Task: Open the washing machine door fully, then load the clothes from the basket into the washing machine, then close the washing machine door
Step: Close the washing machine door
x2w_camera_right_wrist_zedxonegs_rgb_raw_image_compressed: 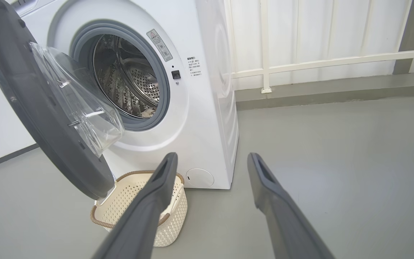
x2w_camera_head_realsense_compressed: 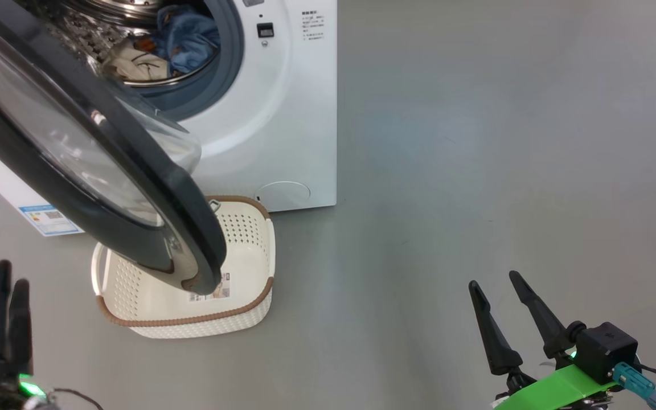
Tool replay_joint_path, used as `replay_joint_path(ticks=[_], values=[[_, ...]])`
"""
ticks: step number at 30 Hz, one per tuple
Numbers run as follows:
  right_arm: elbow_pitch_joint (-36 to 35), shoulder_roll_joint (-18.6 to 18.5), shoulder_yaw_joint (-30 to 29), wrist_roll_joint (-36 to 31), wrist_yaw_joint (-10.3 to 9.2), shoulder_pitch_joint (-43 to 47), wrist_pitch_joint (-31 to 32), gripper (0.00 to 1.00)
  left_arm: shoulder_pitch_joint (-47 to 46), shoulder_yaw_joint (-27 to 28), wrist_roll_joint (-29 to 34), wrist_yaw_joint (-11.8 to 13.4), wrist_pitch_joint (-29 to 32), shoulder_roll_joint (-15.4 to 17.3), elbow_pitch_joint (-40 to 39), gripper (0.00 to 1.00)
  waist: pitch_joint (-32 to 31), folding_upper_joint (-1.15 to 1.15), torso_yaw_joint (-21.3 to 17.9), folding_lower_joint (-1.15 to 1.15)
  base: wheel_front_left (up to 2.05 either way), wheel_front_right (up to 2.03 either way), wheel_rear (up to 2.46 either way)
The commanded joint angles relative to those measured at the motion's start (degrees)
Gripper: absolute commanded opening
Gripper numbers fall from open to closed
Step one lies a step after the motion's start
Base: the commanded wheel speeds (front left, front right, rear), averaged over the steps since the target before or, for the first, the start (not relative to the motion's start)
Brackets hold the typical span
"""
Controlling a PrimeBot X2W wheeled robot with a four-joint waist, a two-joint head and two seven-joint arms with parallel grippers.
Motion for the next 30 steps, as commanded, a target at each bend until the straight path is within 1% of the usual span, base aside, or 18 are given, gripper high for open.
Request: replay_joint_path(ticks=[1,4,8,12,15,18,21,24,27,30], values=[[-1.7,0.1,1.3,-0.3,0.09,0.0,-0.1,1.0,0.4,1.3,2.9,-0.6,-1.1,1.2,-2.1,1.0,-0.2,0.0,0.2,0.0,0.0,0.0,0.0],[-1.9,0.0,0.9,-0.3,0.09,0.1,0.2,1.0,2.0,-1.5,14.2,-0.6,-7.2,2.0,-4.1,1.0,-0.3,0.0,0.5,0.0,0.0,0.0,0.0],[-2.4,-0.2,0.3,-0.5,0.09,0.4,0.5,1.0,4.1,-6.9,29.6,-0.6,-16.7,5.3,-6.2,1.0,-0.7,0.0,1.1,0.0,0.0,0.0,0.0],[-2.8,-0.3,-0.1,-0.8,0.09,1.3,1.0,1.0,6.3,-11.2,45.0,-0.5,-25.0,8.1,-5.2,1.0,-1.6,0.0,1.8,0.0,0.0,0.0,0.0],[-3.1,-0.3,-0.2,-1.0,0.09,1.8,1.4,1.0,7.5,-13.6,53.3,1.1,-28.5,8.5,-4.5,1.0,-2.2,0.0,2.2,0.0,0.0,0.0,0.0],[-3.4,-0.3,-0.4,-1.1,0.09,2.4,1.6,1.0,8.7,-15.5,59.6,3.4,-30.7,8.7,-4.0,1.0,-2.7,0.0,2.5,0.0,0.0,0.0,0.0],[-3.6,-0.2,-0.8,-1.3,0.09,3.1,1.8,1.0,9.9,-16.8,63.9,5.5,-31.7,8.8,-3.5,1.0,-3.4,0.0,2.9,0.0,0.0,0.0,0.0],[-3.9,-0.2,-1.1,-1.5,0.09,3.6,2.0,1.0,10.8,-17.7,66.5,7.1,-32.1,8.9,-3.1,1.0,-3.8,0.0,3.1,0.0,0.0,0.0,0.0],[-4.1,-0.1,-1.5,-2.0,0.09,4.1,2.3,1.0,11.4,-18.5,68.1,7.9,-32.1,9.0,-2.4,1.0,-4.4,0.0,3.2,0.0,0.0,0.0,0.0],[-4.3,0.0,-1.7,-2.3,0.09,4.6,2.6,1.0,11.9,-19.3,68.9,8.1,-32.4,9.0,-1.5,1.0,-5.2,0.0,3.1,0.0,0.0,0.0,0.0]])
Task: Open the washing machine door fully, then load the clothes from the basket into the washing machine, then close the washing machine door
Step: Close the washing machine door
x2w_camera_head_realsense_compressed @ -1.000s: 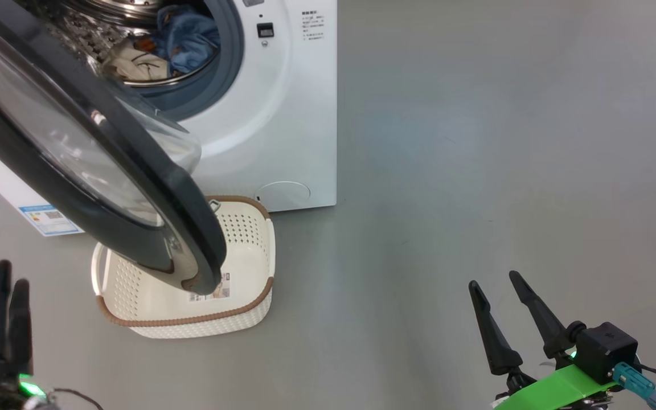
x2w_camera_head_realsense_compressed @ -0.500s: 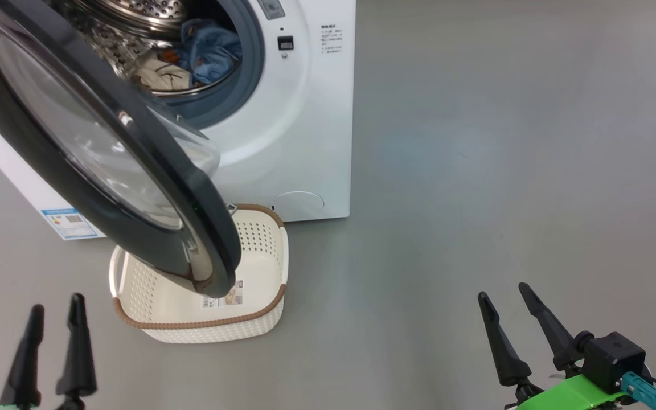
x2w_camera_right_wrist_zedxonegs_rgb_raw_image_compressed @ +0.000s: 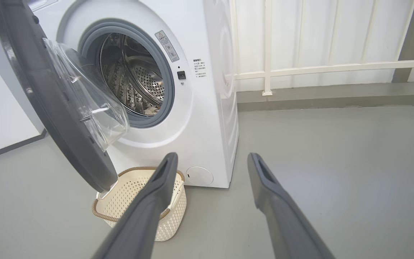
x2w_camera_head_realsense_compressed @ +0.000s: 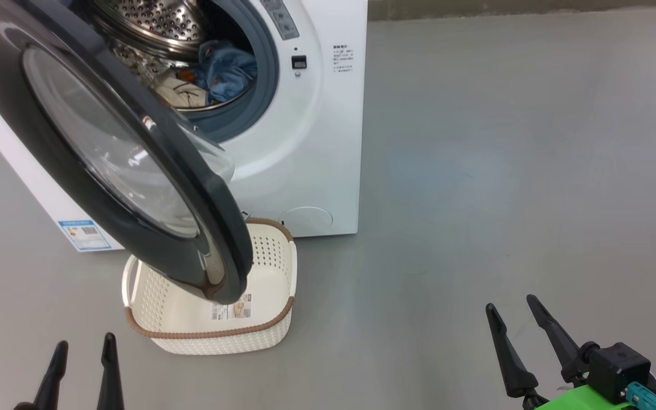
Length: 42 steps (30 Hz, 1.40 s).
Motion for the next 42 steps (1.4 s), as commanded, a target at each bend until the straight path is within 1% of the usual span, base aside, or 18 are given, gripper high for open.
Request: replay_joint_path(ticks=[1,30,31,32,33,42], values=[[-1.8,0.0,1.1,-0.8,0.09,-0.1,0.1,1.0,-1.1,1.8,0.3,0.5,-0.4,0.9,-1.0,1.0,-0.4,0.0,-0.1,0.0,0.0,0.0,0.0],[-2.1,0.4,0.9,-0.9,0.09,0.6,0.4,1.0,-1.0,0.4,0.5,2.2,-0.1,1.0,-0.8,1.0,-0.6,0.0,-0.4,0.0,0.0,0.0,0.0],[-2.2,0.4,0.9,-0.8,0.09,0.6,0.4,0.49,-1.0,0.3,0.5,2.2,-0.1,1.0,-0.8,1.0,-0.6,0.0,-0.5,0.0,0.0,0.0,0.0],[-2.1,0.5,0.8,-0.8,0.09,0.6,0.4,0.26,-0.9,0.2,0.6,2.3,-0.1,1.0,-0.8,1.0,-0.5,0.0,-0.5,0.0,0.0,0.0,0.0],[-2.0,0.5,0.7,-0.7,0.09,0.7,0.4,0.0,-0.9,0.1,0.7,2.3,0.0,1.1,-0.9,1.0,-0.5,0.0,-0.4,0.0,0.0,0.0,0.0],[-1.7,0.5,0.6,-0.3,0.09,1.0,0.6,0.0,-1.3,-0.7,1.3,2.8,0.1,1.3,-1.0,1.0,-0.7,0.0,0.6,0.0,0.0,0.0,0.0]])
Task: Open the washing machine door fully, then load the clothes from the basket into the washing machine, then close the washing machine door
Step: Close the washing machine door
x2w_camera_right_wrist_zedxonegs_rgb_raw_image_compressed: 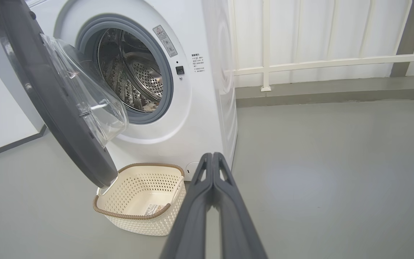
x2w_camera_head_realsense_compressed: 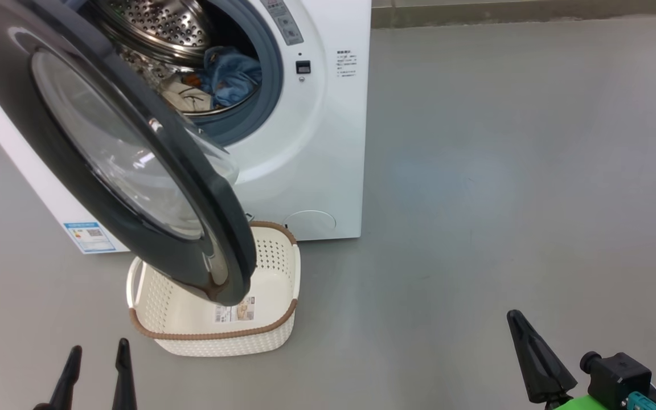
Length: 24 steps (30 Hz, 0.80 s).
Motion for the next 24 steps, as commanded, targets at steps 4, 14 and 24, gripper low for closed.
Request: replay_joint_path(ticks=[4,14,24], values=[[-1.1,-0.2,1.8,0.0,0.09,-1.0,0.5,0.0,-2.1,1.1,0.7,0.8,-0.2,0.7,-1.4,1.0,0.0,0.0,1.5,0.0,0.0,0.0,0.0],[3.8,-1.7,4.7,0.7,0.09,-8.1,0.0,0.0,-3.7,-0.4,0.8,0.4,-1.4,-0.2,-0.6,1.0,1.6,0.0,6.1,0.0,0.0,0.0,0.0],[14.4,-2.7,6.9,1.6,0.09,-19.9,-2.5,0.0,-5.6,-1.7,1.0,0.0,-2.2,-0.7,1.0,1.0,2.6,0.0,11.7,0.0,0.0,0.0,0.0]])
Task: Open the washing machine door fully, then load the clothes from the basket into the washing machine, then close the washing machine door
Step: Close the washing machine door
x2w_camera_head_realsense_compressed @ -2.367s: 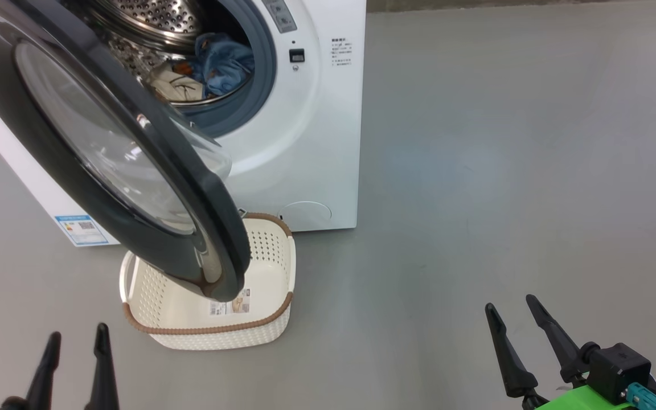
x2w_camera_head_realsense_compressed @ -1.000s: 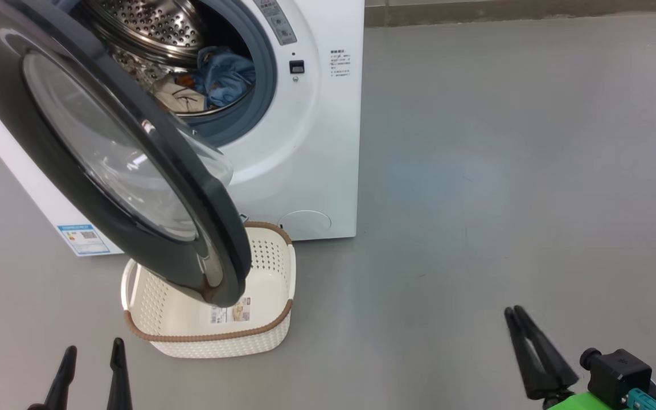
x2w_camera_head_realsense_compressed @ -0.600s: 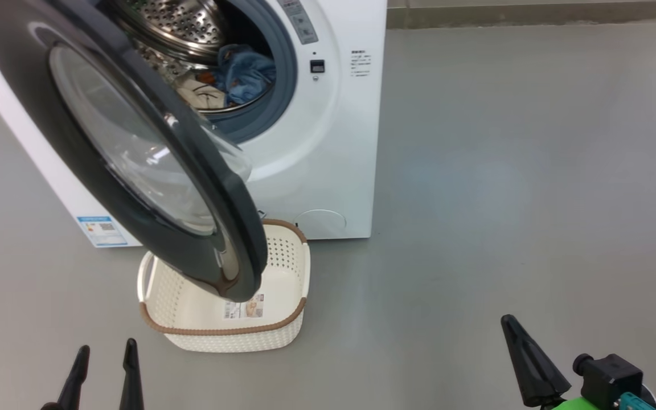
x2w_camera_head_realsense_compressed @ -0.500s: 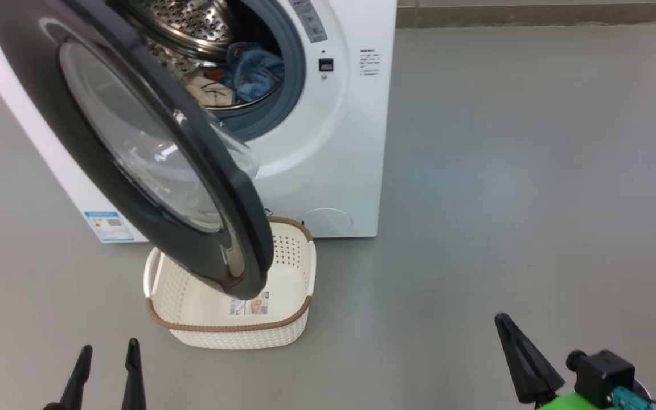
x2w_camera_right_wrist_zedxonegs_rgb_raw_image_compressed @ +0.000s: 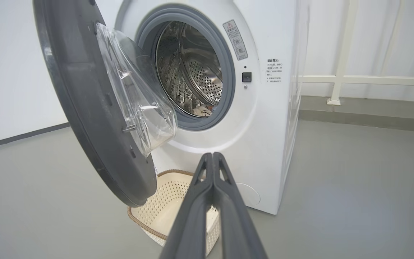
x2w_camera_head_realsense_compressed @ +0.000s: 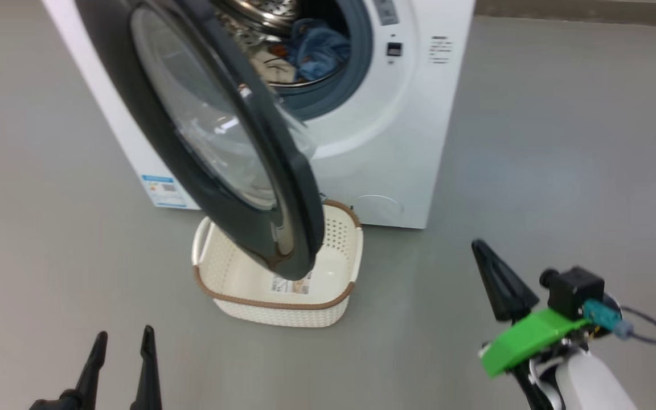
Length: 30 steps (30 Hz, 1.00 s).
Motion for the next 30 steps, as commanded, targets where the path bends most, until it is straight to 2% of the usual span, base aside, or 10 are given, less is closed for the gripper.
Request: replay_joint_path(ticks=[1,10,18,25,30], values=[[-0.7,-0.1,1.6,0.2,0.09,-3.0,-0.8,0.0,-2.9,1.6,0.6,-0.2,-0.6,0.4,-1.0,1.0,0.6,0.0,2.2,0.0,0.0,0.0,0.0],[3.0,0.4,3.7,1.2,0.09,-17.0,-3.8,0.0,-4.8,1.1,0.6,-0.6,-1.4,0.2,0.2,1.0,1.4,0.0,4.1,0.0,0.0,0.0,0.0],[-3.1,1.6,8.5,2.1,0.09,-27.4,-4.8,0.0,-6.0,1.1,0.5,-0.7,-2.1,0.0,0.7,1.0,2.1,0.0,5.2,0.0,0.0,0.0,0.0],[-8.2,2.4,17.0,4.6,0.09,-28.3,-1.3,0.0,-6.4,0.8,0.8,-0.8,-2.5,-0.3,1.2,1.0,2.4,0.0,6.2,0.0,0.0,0.0,0.0],[-5.5,2.5,22.2,6.5,0.09,-26.5,2.5,0.0,-6.9,0.6,1.0,-0.9,-2.7,-0.3,1.4,1.0,2.8,0.0,6.8,0.0,0.0,0.0,0.0]])
